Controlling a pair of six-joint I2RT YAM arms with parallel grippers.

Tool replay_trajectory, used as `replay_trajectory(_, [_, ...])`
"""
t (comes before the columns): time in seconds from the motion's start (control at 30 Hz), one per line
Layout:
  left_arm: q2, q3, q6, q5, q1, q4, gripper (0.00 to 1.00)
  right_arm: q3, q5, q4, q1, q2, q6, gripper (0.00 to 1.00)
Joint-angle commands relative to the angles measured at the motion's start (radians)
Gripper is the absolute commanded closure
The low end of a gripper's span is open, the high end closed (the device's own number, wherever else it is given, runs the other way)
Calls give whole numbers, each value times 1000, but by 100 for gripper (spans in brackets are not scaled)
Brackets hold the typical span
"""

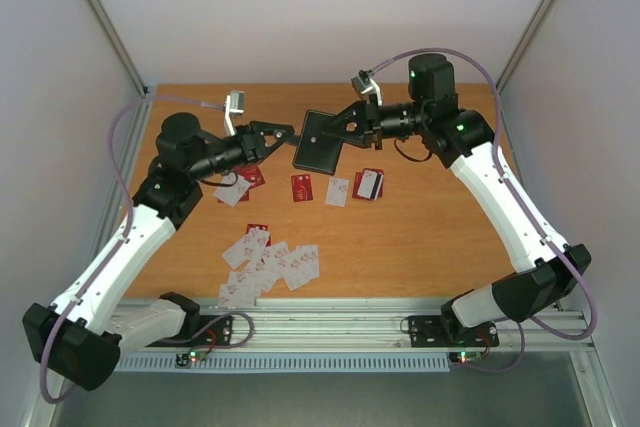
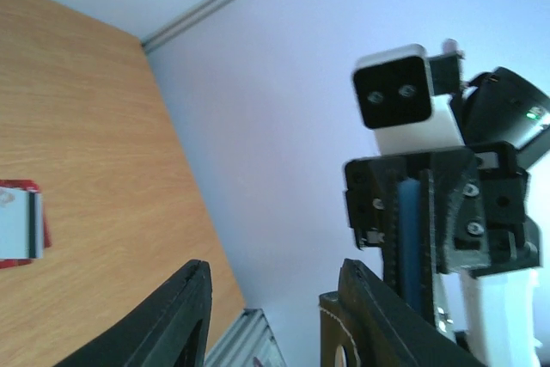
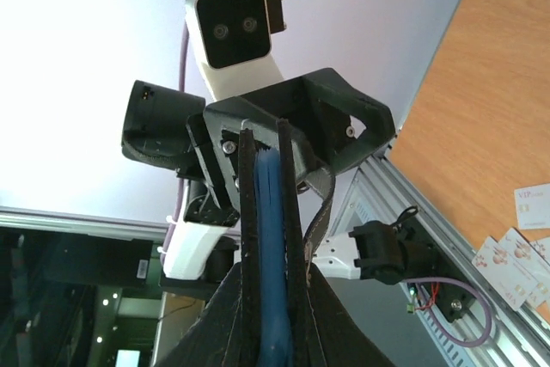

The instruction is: Put the credit cards into the card holder

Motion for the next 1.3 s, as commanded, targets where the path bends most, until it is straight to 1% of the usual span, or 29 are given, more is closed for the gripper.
replay_trajectory(0.0, [34, 7, -95, 132, 3, 209, 57, -8, -52, 113, -5, -18, 67, 99])
replay_trajectory(0.17, [79, 7, -184, 201, 3, 360, 56, -11, -55, 132, -4, -5, 74, 99])
replay_trajectory(0.23, [95, 11, -209, 222, 3, 381, 56, -11, -58, 146, -5, -1, 80, 99])
replay_trajectory(0.33, [110, 15, -216, 231, 3, 389, 59, -11, -65, 167, -5, 3, 91, 99])
replay_trajectory(0.47, [140, 34, -229, 262, 3, 426, 59, -10, -66, 180, -5, 7, 94, 99])
replay_trajectory(0.67, [182, 33, -322, 312, 3, 570, 49, -3, -62, 200, -5, 21, 101, 99])
replay_trajectory(0.83, [212, 39, -386, 347, 2, 667, 49, 9, -58, 204, -5, 36, 95, 99])
replay_trajectory(0.87, [221, 38, -407, 354, 3, 701, 51, 13, -58, 201, -6, 40, 87, 99])
replay_trajectory(1.0, [259, 40, -504, 379, 3, 853, 66, 38, -51, 168, -5, 57, 52, 99])
replay_trajectory(1.07, [279, 40, -560, 389, 3, 923, 77, 45, -51, 166, -5, 65, 45, 99])
replay_trajectory(1.17, [304, 41, -622, 397, 3, 974, 98, 51, -45, 161, -5, 70, 36, 98])
replay_trajectory(1.2, [306, 41, -629, 396, 3, 973, 100, 54, -40, 148, -6, 70, 26, 95])
replay_trajectory(1.27, [300, 45, -614, 392, 4, 934, 100, 69, -25, 86, -8, 69, -22, 82])
